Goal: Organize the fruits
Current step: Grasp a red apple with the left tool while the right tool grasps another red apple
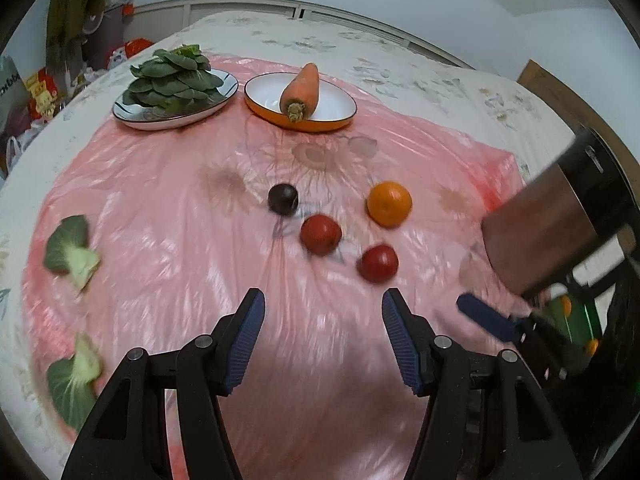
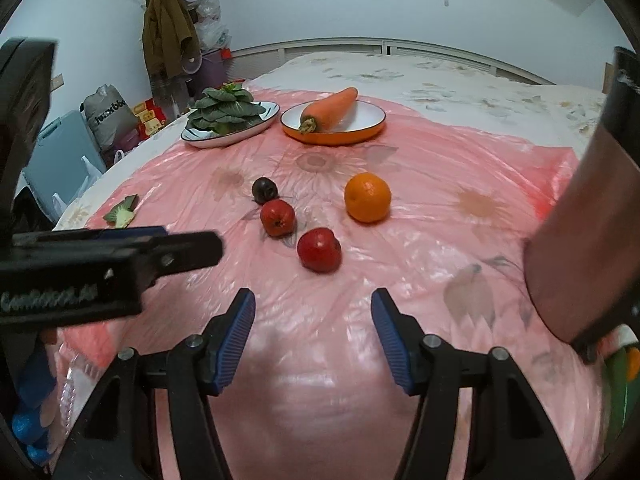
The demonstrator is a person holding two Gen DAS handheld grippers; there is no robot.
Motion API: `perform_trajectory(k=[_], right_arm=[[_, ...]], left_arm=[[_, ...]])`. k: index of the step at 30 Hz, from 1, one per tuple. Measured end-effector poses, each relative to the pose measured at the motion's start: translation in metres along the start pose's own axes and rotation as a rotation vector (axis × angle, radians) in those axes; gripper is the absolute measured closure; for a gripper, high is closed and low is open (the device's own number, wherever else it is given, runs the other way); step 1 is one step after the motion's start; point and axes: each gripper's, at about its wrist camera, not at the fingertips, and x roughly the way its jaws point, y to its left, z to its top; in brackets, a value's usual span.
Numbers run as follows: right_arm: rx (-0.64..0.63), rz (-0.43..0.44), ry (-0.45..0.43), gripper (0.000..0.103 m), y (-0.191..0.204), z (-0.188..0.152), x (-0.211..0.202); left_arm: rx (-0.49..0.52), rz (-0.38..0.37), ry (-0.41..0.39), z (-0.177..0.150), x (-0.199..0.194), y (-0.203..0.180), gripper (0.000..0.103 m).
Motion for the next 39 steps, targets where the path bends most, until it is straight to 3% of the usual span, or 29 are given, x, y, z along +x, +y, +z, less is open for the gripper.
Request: perform_trajectory(k=[17,19,26,28,30,34,39], right_arm=[[-0.036,0.009,0.013,0.015,-0.005,0.029,0.044],[-0.045,0.008,0.020,0.025,-0.004,0.033,0.048],[-0.037,0.011,0.069,0.043,-0.007,0.035,0.069],[-0.037,0.021,0.084,0.054,-0.007,0.032,0.075],[-0.049,0.021,0.089,0.058,-0.005,0.030,0.078],[-0.042,0.035,0.092,0.059,-0.006,0.028,0.080],[-0.035,0.040,0.086,0.059,-0.006,0.029,0.078]], left_arm=[[-0.112,0.043,0.079,0.036,0.072,0.003,0.048],[-0.118,0.043,0.088,0.037,0.076,0.004,0.049],[-0.115,0.070,0.112,0.036,0.090,0.005,0.049],[-0.097,0.089,0.116,0.034,0.094,0.003,0.050],[-0.093,0.099,0.115,0.032,0.097,0.003,0.050],[-0.087,0.109,0.108,0.028,0.097,0.008,0.059],[-0.104,0.066,0.080,0.023,0.089,0.019,0.069]])
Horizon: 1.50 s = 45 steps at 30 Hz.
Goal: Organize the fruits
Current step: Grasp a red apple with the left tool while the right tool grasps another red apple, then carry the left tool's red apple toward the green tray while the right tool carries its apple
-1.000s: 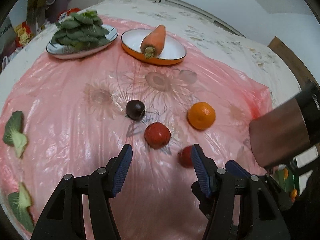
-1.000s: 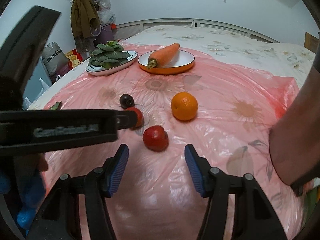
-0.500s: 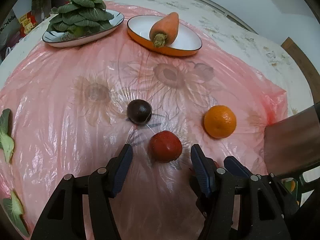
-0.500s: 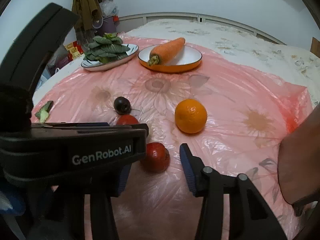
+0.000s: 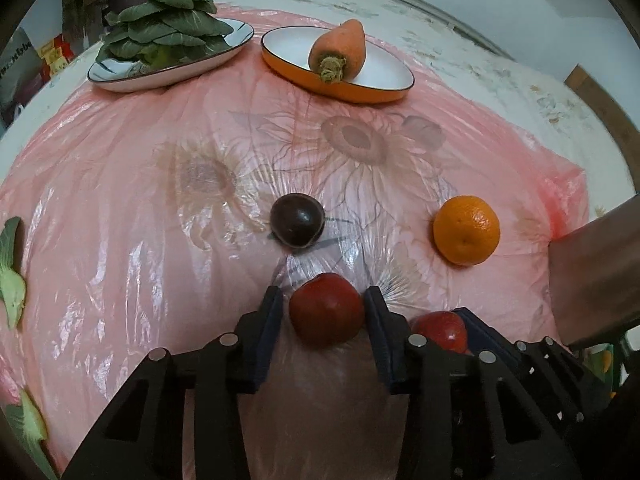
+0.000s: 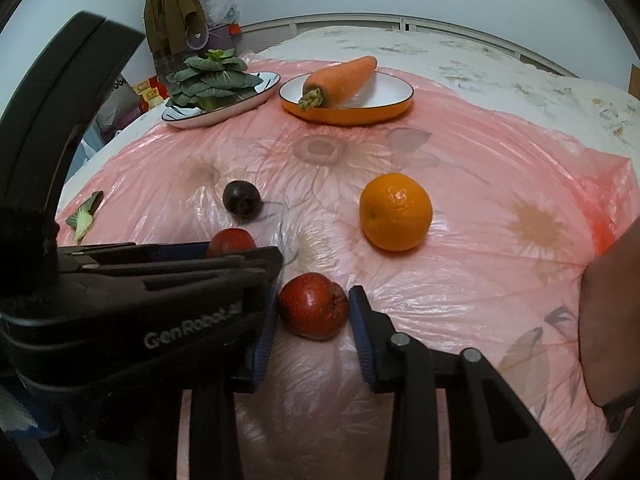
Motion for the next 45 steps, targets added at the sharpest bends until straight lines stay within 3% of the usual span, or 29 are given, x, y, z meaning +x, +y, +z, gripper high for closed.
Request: perform_trajectory(k=[8,26,45], right_arm=[[0.016,0.000,-0.003,0.059,0.000,0.001,-0.005],[0.034,-0.001,-0.025,0.059,0.007,-0.011,-0.048],[0.089,-0.025,-0.043,0.059,0.018,-0.071,-0.130]], left_arm=[[-0.079,-0.119,-0.009,0.001,-0.010,0.022,0.075],[-0.131,-0.169,-0.011,-0.007,-0.041,0.025,0.075],[0.034,-0.142,-0.058,-0.073,-0.125,-0.006,0.075]])
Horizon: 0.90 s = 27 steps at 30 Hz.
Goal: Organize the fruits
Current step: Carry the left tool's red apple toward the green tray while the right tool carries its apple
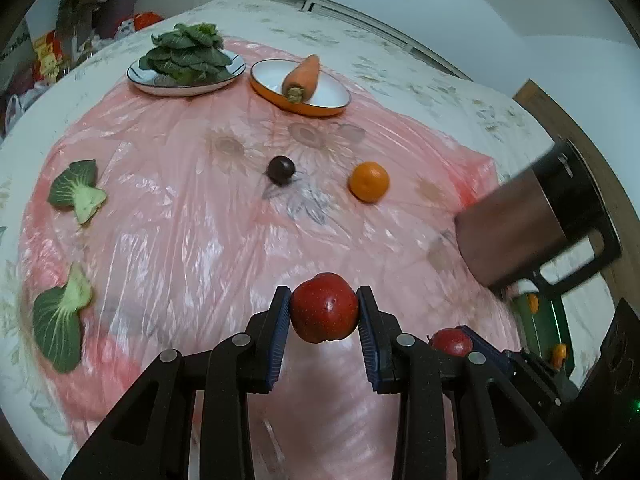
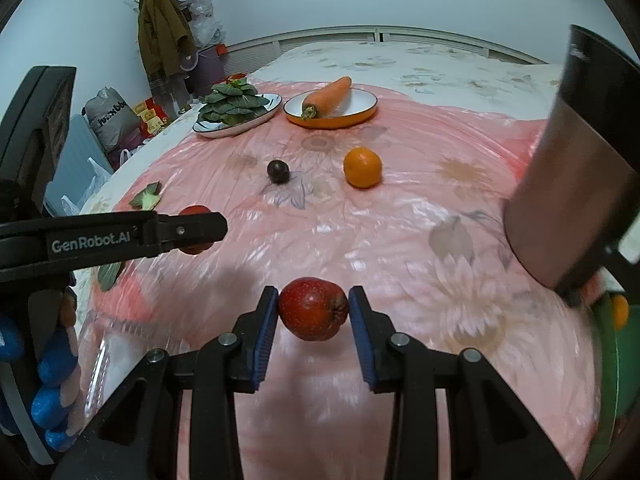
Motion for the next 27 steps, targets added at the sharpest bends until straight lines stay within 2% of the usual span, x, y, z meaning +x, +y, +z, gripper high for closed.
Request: perform_trajectory(k=[10,18,27], right_arm=[[0.040,-0.034,-0.023,0.059,-0.002,-0.031,-0.050],[0.053,-0.053,-0.049,0.059,-0.003,-0.052,-0.085],[0.063,-0.068,-0.075,0.059,-0.010,-0.070,-0.115]], left_arm=[[0.161,0.052,-0.032,-0.045,-0.039,-0.038,0.075],[0.226,0.066,-0.047,-0.074,-0.060,-0.060,0.075],[0.292,0.083,-0.073,-0.093,-0.079,-0.085,0.075]])
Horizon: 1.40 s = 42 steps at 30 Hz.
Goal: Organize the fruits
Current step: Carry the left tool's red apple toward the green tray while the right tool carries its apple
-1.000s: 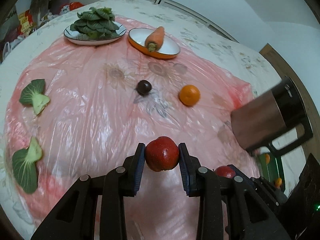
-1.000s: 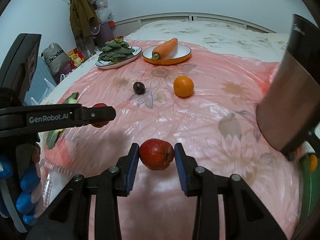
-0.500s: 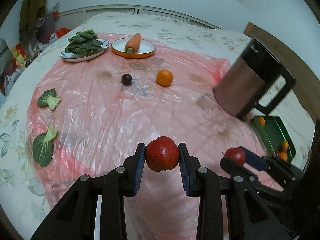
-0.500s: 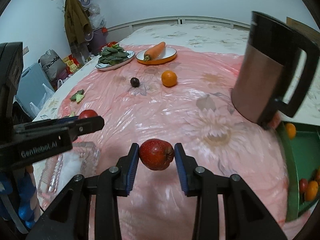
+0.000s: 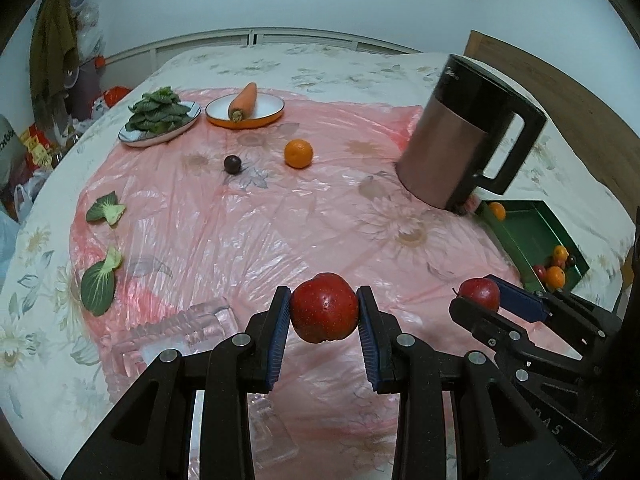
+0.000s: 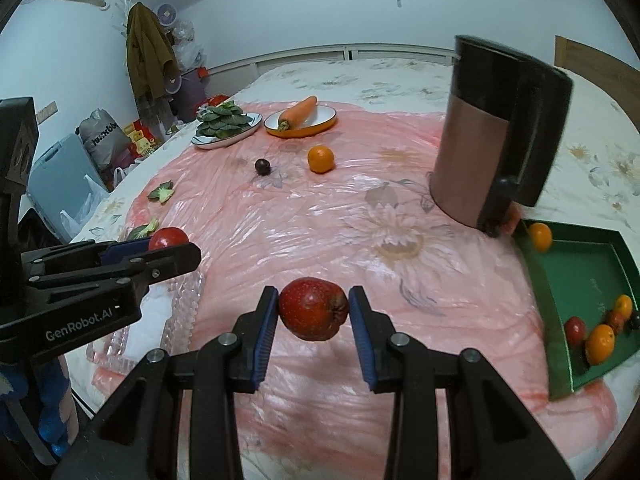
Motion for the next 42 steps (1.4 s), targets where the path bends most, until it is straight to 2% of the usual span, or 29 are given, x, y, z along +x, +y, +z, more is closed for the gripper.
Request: perform_trajectory(k=[18,42], right_arm=[[0.091,-0.056,-0.051,0.059,-0.061,-0.029,-0.045],[0.219,-0.153,-0.124,0.059,-0.156,-0.049,-0.081]], left_arm=[[0.130,0.010,-0.010,-0.009,-0.009,-0.069,0.075],[0.272,-0.013,0.028,-0.011,0.020,-0.160,0.075]])
